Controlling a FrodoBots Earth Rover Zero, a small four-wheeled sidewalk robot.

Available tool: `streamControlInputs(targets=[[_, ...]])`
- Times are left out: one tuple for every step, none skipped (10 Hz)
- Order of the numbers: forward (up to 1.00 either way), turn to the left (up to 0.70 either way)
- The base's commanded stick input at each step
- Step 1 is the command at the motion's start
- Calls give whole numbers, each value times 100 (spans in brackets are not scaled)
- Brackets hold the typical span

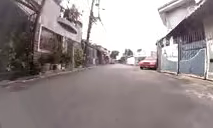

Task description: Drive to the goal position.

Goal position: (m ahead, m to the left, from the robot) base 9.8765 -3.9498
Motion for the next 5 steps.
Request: streamControlInputs(targets=[[100,0],[100,0],[100,0],[100,0],[100,0]])
